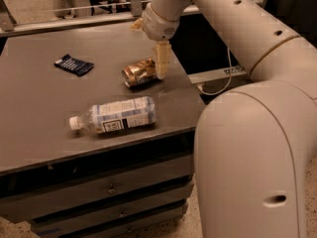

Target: Knock orange can over

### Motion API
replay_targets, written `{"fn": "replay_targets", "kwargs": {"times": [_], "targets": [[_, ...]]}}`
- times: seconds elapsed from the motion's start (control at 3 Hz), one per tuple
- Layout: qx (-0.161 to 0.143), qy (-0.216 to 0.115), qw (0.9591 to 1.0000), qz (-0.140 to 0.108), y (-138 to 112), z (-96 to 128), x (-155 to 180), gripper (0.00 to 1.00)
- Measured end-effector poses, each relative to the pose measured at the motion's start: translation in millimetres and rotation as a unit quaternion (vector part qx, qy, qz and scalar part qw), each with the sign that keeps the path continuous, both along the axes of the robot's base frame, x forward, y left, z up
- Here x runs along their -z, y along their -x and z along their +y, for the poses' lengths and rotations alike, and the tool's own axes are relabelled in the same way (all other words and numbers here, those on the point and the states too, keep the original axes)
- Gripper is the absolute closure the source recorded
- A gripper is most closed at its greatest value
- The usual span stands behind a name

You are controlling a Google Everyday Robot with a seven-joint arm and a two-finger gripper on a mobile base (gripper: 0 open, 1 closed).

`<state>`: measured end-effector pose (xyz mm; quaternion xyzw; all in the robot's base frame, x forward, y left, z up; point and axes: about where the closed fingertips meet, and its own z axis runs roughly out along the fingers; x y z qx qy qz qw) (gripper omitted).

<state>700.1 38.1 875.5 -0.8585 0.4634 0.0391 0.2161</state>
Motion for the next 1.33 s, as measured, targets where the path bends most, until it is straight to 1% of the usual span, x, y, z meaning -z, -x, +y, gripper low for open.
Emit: {"fn": "replay_targets", "kwargs": {"times": [0.33,0.67,1.0,1.33], "targets": [[0.043,-0.071,0.9965,0.008,-5.1,-24.1,-9.1,0.0],[0.1,-0.159,0.9821,0.009,-8.3,-61.0,-28.3,0.0],[0.159,-0.232,0.9597,0.004,-9.1,-105.4,-51.2,0.0],[0.237,-0.299,0.9244,0.0,-12.3,-157.0,-69.2,0.0]]}}
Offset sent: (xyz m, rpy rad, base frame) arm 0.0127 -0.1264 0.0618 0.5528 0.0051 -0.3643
